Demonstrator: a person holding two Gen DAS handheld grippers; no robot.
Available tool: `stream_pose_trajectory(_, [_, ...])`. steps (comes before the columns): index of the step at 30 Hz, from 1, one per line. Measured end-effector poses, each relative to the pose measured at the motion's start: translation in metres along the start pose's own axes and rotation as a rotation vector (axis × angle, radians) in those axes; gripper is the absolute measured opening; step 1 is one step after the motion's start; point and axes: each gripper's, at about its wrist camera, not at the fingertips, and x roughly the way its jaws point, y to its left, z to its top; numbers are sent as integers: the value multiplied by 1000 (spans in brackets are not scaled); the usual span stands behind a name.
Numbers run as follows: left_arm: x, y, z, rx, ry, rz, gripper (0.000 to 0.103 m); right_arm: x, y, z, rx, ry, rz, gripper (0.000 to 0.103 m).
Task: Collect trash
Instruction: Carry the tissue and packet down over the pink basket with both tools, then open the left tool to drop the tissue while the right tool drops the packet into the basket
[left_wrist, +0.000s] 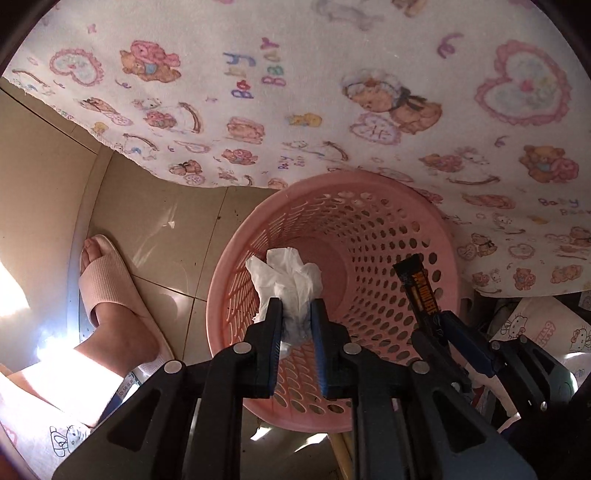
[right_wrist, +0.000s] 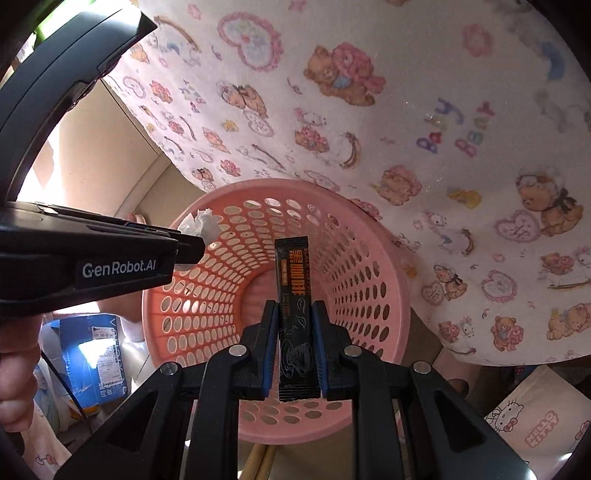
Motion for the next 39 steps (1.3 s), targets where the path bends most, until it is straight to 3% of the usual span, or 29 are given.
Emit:
stream_pose_trajectory(8, [20,4,-4,15,48,24,15,33,-17,-13,114,40,16,20])
stream_pose_trajectory(13, [22,0,-6,49,37,41,15,51,-23,-21,166,63,16,20])
stream_pose_trajectory(18, [22,-2,-6,68,28,58,23,55,-25,-20,178,59,15,20])
stream_pose_trajectory(21, [18,-6,-5,71,11,76,33,54,-25,-17,185,54,-1,23])
stream_pose_trajectory(23, [18,-6,-4,68,9,79,41,53,-27,-15,190,55,0,35])
stream_pose_trajectory(24, [18,-4,-4,66,8,81,43,53,-28,-15,191,54,-2,47])
stream_pose_trajectory(25, [18,-4,-4,66,6,84,43,51,-28,-16,190,48,-13,52])
stream_pose_trajectory(33, [10,5,-3,39,-13,101,43,48,-26,-17,170,45,-44,52])
stream_pose_trajectory(39, [-26,-3,-3,47,-104,145,43,41,-23,-15,168,30,-53,53])
